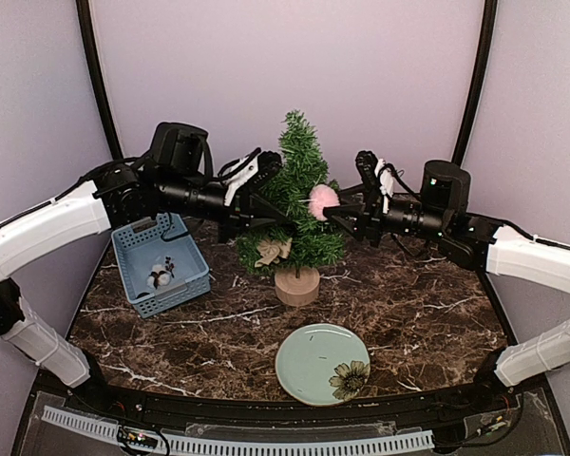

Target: Decorate the small christmas tree

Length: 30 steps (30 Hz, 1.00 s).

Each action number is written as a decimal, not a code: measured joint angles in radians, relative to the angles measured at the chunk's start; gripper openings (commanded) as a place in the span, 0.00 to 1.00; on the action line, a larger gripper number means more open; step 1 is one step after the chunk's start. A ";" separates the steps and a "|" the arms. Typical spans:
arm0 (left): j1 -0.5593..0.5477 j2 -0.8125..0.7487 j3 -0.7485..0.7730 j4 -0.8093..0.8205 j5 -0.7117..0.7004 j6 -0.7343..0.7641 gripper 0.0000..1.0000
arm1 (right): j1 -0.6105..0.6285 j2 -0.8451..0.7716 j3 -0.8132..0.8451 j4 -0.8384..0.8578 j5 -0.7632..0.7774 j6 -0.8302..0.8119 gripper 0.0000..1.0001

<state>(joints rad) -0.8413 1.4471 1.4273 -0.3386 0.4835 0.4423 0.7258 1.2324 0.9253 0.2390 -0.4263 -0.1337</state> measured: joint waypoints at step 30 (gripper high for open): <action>-0.062 0.120 0.210 -0.097 -0.075 -0.076 0.01 | 0.000 0.010 0.000 0.008 -0.024 0.000 0.35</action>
<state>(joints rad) -0.9035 1.5673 1.6375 -0.4355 0.4088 0.3664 0.7258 1.2423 0.9253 0.2470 -0.4500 -0.1333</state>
